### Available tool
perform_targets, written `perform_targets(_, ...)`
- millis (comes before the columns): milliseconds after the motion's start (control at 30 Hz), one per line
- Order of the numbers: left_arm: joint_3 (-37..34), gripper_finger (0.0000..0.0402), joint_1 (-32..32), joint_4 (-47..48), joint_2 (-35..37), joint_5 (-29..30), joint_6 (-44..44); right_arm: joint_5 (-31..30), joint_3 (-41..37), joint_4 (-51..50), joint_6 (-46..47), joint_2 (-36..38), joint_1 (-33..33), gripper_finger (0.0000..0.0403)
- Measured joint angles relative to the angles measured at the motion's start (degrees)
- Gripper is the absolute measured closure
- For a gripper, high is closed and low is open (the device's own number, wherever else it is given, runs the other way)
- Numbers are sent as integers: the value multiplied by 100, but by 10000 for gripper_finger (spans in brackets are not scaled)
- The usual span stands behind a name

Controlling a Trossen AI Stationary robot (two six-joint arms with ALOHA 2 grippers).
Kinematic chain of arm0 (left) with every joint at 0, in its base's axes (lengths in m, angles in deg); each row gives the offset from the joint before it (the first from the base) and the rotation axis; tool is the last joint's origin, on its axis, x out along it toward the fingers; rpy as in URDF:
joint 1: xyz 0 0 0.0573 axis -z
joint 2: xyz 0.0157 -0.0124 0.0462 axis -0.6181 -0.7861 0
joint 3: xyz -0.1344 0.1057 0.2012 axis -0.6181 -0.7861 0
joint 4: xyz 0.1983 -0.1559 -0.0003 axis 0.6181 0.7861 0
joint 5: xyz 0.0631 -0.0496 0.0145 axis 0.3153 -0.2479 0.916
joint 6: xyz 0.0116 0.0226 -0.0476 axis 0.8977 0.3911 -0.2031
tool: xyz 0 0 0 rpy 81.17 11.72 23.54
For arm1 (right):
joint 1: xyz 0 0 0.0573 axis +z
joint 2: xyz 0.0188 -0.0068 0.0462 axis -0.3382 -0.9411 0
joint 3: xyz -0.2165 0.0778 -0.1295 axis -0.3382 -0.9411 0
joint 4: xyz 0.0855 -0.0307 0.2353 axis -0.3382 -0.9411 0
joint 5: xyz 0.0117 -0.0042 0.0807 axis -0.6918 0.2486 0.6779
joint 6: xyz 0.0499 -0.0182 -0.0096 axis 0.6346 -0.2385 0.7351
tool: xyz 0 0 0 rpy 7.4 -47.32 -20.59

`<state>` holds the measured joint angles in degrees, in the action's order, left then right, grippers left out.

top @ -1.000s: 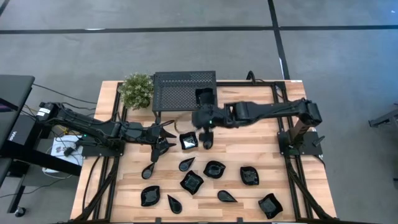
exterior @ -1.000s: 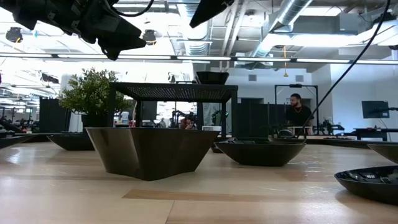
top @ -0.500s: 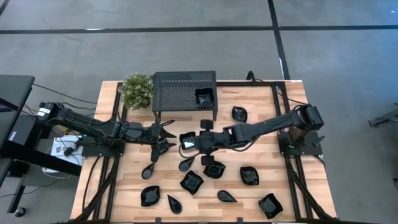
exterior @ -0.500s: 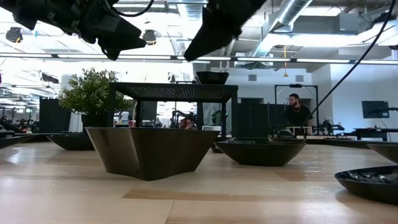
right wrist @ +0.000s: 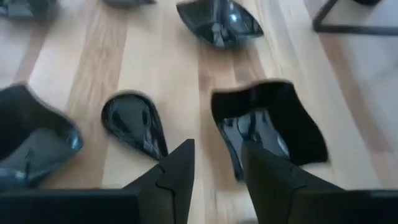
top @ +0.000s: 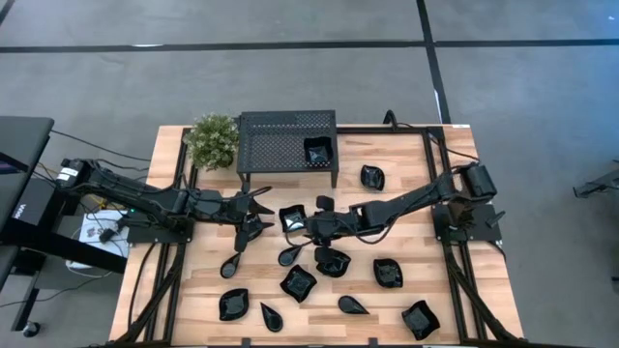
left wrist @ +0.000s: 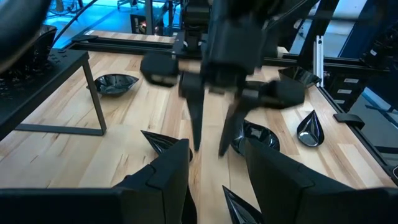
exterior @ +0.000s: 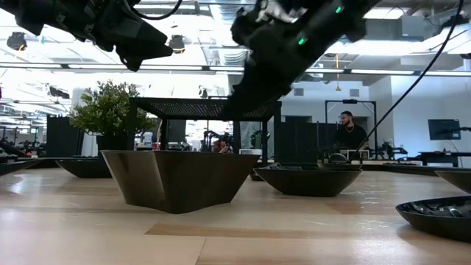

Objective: Pick & Place Mini shaped plates
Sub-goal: Stack the black distorted square plate on top of the black distorted square plate on the shelf

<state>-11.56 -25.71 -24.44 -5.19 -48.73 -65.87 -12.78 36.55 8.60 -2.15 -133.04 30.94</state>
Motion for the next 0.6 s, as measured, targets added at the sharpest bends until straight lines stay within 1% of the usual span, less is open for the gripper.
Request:
perform_targets(133,0,243,1,1,0,0,0,1,21,611,-404,-532,-2,281)
perform_targets(200,0,243,0,-1,0,1,0,0,125,655,-460,-724,-19,281)
perform_targets(333,-2,243,1,0,0,1,-1,-13,296,522,-461,-897,-136,279)
perform_targets(400,-1,243,0,0,0,0,0,-13,300,363,-460,-924,-207,278)
perform_targets(600,-2,243,0,0,0,2,0,4,324,321,-461,-918,-392,287)
